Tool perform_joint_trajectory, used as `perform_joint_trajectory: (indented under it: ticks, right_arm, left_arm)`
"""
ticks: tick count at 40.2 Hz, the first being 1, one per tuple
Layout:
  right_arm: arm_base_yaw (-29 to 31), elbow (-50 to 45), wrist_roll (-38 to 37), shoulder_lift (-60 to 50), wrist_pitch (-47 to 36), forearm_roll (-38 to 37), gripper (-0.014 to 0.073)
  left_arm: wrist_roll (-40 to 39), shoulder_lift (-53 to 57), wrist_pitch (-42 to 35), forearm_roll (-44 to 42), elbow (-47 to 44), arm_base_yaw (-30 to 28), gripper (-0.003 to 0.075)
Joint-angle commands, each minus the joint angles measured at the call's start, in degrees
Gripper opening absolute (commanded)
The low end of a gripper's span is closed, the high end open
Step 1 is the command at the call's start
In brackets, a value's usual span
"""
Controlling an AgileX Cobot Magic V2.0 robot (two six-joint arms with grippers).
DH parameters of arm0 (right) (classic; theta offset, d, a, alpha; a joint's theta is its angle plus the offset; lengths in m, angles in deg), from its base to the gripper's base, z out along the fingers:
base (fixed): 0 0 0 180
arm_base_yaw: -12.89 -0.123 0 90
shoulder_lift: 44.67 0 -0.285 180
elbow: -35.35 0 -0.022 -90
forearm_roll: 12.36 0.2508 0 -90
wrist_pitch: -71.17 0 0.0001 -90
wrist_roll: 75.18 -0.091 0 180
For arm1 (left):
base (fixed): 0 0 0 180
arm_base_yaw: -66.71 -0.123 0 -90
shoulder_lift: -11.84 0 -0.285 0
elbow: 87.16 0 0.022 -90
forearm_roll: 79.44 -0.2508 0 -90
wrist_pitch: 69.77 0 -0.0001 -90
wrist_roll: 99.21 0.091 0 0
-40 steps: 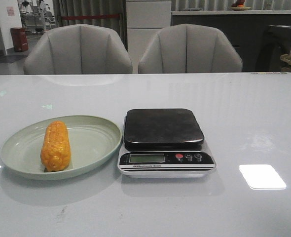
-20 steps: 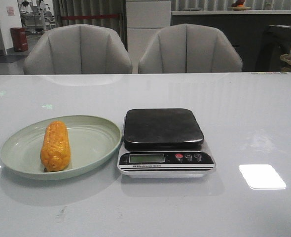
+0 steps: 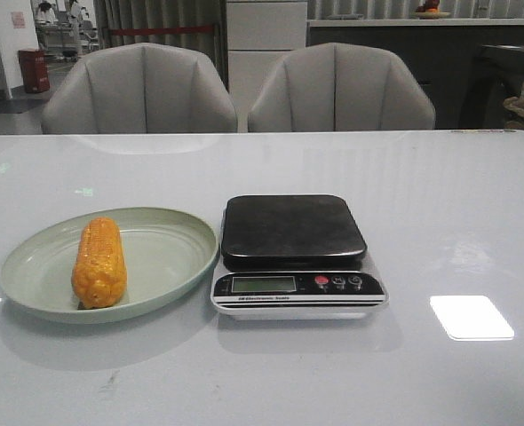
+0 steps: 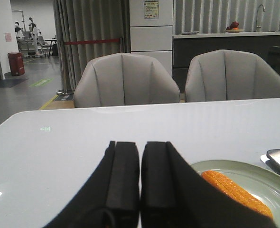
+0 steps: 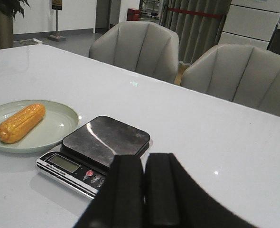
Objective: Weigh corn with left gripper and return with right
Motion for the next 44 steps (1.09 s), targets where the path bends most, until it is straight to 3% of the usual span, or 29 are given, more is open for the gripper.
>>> perform_joint_trajectory:
  ticks: [1, 12, 17, 25, 44]
  right_arm:
    - [3.8, -0.1, 0.3, 0.6, -6.3, -0.8, 0.0139]
    - [16.8, -7.3, 0.3, -3.0, -12.2, 1.0, 0.0139]
    - [17.1, -11.1, 0.3, -6.3, -13.5, 1.0, 0.0139]
    - [17.1, -10.9, 0.3, -6.1, -7.9, 1.0, 0.0139]
    - [17.1, -10.9, 0.3, -6.1, -7.8, 1.0, 0.0139]
  left_arm:
    - [-0.6, 1.1, -4.3, 0.5, 0.0, -0.1, 0.0132]
    - [-0.6, 1.1, -4.3, 0.5, 0.0, -0.1, 0.0132]
    - [-0.6, 1.1, -4.3, 0.5, 0.0, -0.1, 0.0132]
    - [-0.6, 1.1, -4.3, 0.5, 0.0, -0.1, 0.0132]
    - [-0.6, 1.1, -4.3, 0.5, 0.0, -0.1, 0.0132]
